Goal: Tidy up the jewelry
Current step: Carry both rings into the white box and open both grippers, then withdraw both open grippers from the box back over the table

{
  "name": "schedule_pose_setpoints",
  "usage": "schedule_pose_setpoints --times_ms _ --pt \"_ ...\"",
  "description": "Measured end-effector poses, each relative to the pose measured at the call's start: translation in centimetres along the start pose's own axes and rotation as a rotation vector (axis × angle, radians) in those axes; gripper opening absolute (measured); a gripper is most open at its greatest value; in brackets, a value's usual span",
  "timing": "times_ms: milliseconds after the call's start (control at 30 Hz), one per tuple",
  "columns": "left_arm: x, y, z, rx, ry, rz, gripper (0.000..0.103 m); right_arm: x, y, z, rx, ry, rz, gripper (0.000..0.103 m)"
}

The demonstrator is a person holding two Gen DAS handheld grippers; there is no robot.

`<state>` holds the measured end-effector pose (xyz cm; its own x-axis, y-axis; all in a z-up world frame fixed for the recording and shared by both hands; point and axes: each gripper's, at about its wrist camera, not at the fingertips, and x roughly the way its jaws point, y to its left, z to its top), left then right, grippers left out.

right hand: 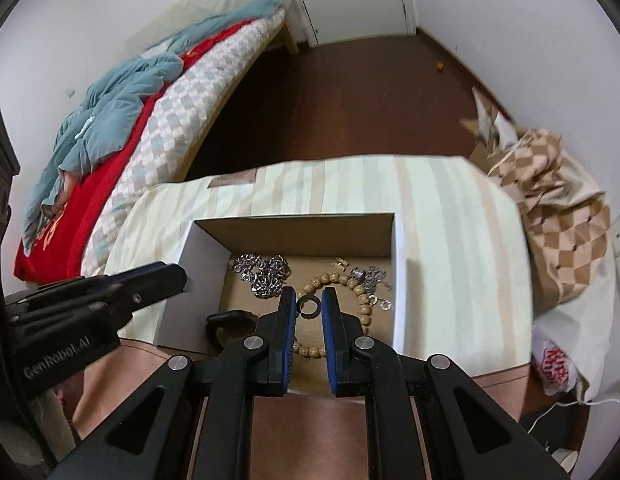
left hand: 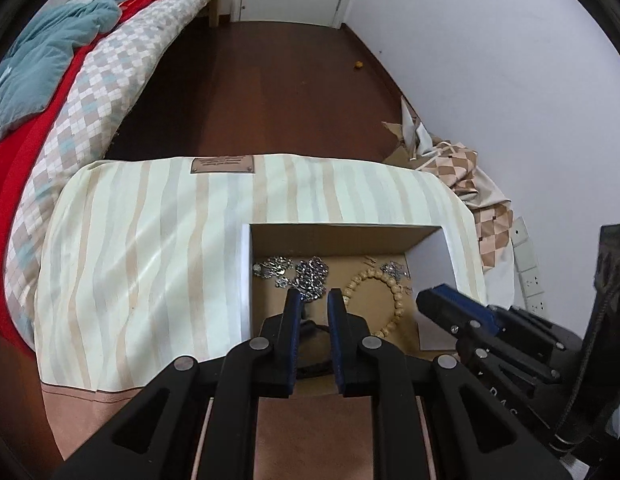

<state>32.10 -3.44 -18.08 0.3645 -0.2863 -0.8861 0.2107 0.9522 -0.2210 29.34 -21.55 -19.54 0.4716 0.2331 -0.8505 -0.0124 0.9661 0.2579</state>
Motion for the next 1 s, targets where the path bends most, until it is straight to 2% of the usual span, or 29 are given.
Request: schedule_pose_setpoints --times_ms 33,67,100,133,167,233,300,367,400,467,500,533,600,667,800,1000 --pt "0.0 0.1 0.1 -0.004 0.005 0.015 0.02 0.2 -0.2 0.1 0.007 0.012 0.01 0.015" --pt "-0.1 0.2 0.2 -0.007 0.005 0.032 0.021 0.1 -0.4 0.0 0.01 0.012 0.011 0.021" --pt "-0.3 0.3 0.2 -0.01 -0.004 0.042 0.022 0.0 -0.5 0.1 0.012 0.01 0.01 0.034" --pt "-0.4 0.4 0.2 -0.012 -0.009 0.054 0.028 -0.3 -0.7 0.1 0.012 0.005 0.013 0.037" --pt "-0.6 0.5 0.2 -0.012 -0.014 0.062 0.033 -0.6 -0.8 0.0 0.011 0.002 0.01 0.038" --pt "-1.4 0.7 0.1 -0.017 -0.038 0.084 0.061 -1.5 -1.1 -0.2 0.01 -0.004 -0.001 0.038" --pt "-2.3 1.0 -0.2 -0.022 -0.066 0.107 0.069 -2.3 -1.3 -0.4 0.01 -0.01 -0.02 0.039" --pt "-3.0 1.2 -0.6 -0.023 -0.081 0.135 0.069 -3.4 -1.4 -0.8 0.009 -0.023 -0.049 0.041" --pt "-3.3 1.4 -1.0 -0.026 -0.087 0.146 0.069 -3.8 -1.5 -0.9 0.005 -0.025 -0.075 0.046" --pt "-3.8 1.5 -1.7 -0.027 -0.092 0.163 0.08 -4.7 -1.3 -1.4 -0.006 -0.036 -0.107 0.05" --pt "-4.1 1.5 -2.2 -0.027 -0.097 0.177 0.092 -5.0 -1.2 -1.5 -0.011 -0.036 -0.131 0.056" --pt "-4.4 1.4 -2.8 -0.023 -0.104 0.19 0.097 -5.4 -1.0 -1.8 -0.022 -0.036 -0.164 0.059" --pt "-4.8 1.2 -3.6 -0.015 -0.107 0.208 0.098 -6.0 -0.6 -2.4 -0.04 -0.038 -0.204 0.072" --pt "-5.3 0.9 -4.4 -0.009 -0.108 0.218 0.103 -6.3 -0.3 -2.8 -0.052 -0.025 -0.237 0.097" --pt "-6.8 0.5 -5.9 -0.011 -0.125 0.241 0.103 -7.9 0.3 -3.8 -0.057 -0.024 -0.287 0.102" --pt "-10.5 -0.5 -7.7 -0.018 -0.166 0.244 0.103 -12.3 1.4 -5.3 -0.058 -0.075 -0.327 0.103"
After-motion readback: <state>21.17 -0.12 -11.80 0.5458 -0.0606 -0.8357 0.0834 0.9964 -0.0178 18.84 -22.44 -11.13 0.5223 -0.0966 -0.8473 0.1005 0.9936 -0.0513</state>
